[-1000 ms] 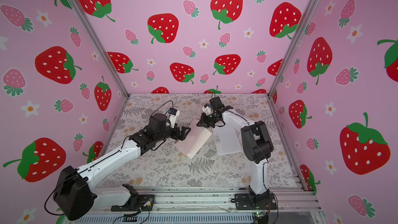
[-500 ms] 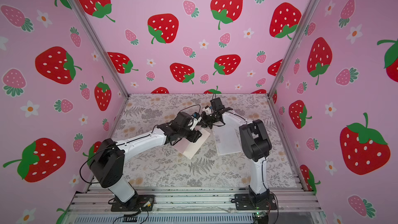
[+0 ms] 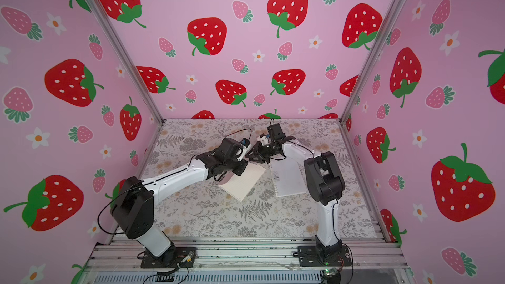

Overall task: Tear off pages from different notebooks
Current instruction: Open the notebook at the center of the board.

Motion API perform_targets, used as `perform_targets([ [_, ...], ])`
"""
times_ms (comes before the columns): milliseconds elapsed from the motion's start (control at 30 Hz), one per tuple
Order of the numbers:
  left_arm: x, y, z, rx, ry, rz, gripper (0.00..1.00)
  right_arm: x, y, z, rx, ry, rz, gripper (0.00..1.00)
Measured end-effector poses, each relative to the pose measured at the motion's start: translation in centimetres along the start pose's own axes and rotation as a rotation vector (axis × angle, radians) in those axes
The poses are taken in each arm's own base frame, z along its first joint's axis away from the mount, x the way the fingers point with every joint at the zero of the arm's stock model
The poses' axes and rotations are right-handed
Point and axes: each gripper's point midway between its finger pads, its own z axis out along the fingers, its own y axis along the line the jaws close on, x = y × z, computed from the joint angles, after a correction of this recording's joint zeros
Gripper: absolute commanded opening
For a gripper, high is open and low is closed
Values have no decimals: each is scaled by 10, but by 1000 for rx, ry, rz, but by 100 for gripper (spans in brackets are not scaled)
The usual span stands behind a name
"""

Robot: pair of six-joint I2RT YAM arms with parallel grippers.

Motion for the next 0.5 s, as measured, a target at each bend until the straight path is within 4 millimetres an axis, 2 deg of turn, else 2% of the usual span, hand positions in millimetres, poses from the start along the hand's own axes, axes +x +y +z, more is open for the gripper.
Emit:
perform_targets([
  [100,-1,13,-2,3,-4,-28,0,-7,0,-9,-6,-22,-6,51],
  [167,-1,20,-2,1,-2,-43,0,-13,-1,-18,-9,-42,-8,65],
  [233,-1,25,-2,1,-2,-52,0,-18,-3,-28,-13,-61,-19,70],
  [400,-1,36,-3,24,-6,-92,0,-24,-13,-54,3,-126,-85,72],
  [500,-2,43,-4,50,-11,-125,0,-22,-8,-69,-1,-197,-236,73],
])
